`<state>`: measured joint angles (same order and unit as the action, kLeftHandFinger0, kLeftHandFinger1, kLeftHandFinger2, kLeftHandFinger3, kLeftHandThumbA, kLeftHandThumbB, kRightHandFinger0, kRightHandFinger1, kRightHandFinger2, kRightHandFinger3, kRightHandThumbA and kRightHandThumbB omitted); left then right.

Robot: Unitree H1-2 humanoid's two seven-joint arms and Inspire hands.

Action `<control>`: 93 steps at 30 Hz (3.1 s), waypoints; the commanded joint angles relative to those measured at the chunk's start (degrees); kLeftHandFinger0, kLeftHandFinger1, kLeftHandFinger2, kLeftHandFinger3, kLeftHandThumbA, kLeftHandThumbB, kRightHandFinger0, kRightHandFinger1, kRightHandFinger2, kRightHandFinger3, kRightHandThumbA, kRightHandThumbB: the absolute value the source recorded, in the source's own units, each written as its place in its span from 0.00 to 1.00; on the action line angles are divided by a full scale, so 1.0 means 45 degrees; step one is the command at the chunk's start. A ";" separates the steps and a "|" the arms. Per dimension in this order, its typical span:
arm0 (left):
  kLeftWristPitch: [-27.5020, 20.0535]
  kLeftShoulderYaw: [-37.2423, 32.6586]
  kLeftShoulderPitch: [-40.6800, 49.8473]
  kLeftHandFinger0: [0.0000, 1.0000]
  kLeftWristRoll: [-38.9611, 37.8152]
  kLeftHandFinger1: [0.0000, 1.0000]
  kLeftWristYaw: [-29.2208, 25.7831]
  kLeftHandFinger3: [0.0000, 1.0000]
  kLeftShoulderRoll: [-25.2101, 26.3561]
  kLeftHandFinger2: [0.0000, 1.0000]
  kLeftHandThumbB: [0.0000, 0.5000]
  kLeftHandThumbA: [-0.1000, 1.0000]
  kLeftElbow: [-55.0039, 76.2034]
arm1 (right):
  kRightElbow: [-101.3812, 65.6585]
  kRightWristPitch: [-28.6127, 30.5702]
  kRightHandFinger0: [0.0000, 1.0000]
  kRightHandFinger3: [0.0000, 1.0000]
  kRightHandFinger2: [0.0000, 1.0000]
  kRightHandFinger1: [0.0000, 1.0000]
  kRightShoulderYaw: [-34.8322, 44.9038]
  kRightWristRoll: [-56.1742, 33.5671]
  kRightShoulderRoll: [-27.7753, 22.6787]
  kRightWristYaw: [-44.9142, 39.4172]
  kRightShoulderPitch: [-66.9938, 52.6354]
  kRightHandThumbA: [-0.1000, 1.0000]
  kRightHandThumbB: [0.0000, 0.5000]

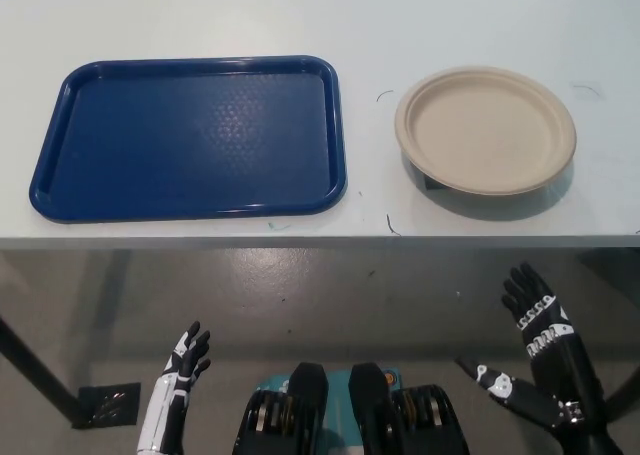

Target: Use the right hand to pick up a plate from a leveled surface and place it into a tray on the left side

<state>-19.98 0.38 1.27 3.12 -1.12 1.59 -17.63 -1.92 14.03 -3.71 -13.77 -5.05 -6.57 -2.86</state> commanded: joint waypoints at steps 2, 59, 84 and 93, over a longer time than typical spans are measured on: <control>-0.1190 -0.0179 -0.0187 1.00 0.0304 1.00 0.0017 1.00 0.0174 1.00 0.11 1.00 0.0389 | -0.3096 -0.5037 1.00 1.00 1.00 1.00 0.0924 -1.0667 -0.0184 -0.0757 0.0485 1.00 0.68; -0.0915 -0.0175 -0.0278 1.00 0.0498 1.00 0.0035 1.00 0.0326 1.00 0.18 1.00 0.0515 | 0.1920 -0.8382 1.00 1.00 1.00 1.00 0.4459 -1.2800 0.2234 -0.0034 0.3776 1.00 0.67; -0.0977 -0.0235 -0.0317 1.00 0.0384 1.00 0.0168 1.00 0.0401 1.00 0.17 1.00 0.0461 | 0.2334 -0.8574 1.00 1.00 1.00 1.00 0.5568 -1.2768 0.2823 0.0599 0.4941 1.00 0.70; -0.0994 -0.0255 -0.0343 1.00 0.0341 1.00 0.0205 1.00 0.0415 1.00 0.17 1.00 0.0460 | 0.3104 -0.8482 1.00 1.00 1.00 1.00 0.5658 -1.2385 0.2902 0.0292 0.5268 1.00 0.72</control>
<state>-22.48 -0.29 0.72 4.95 -0.93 2.82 -17.25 11.47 -24.21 21.38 -69.19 7.48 -4.03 18.20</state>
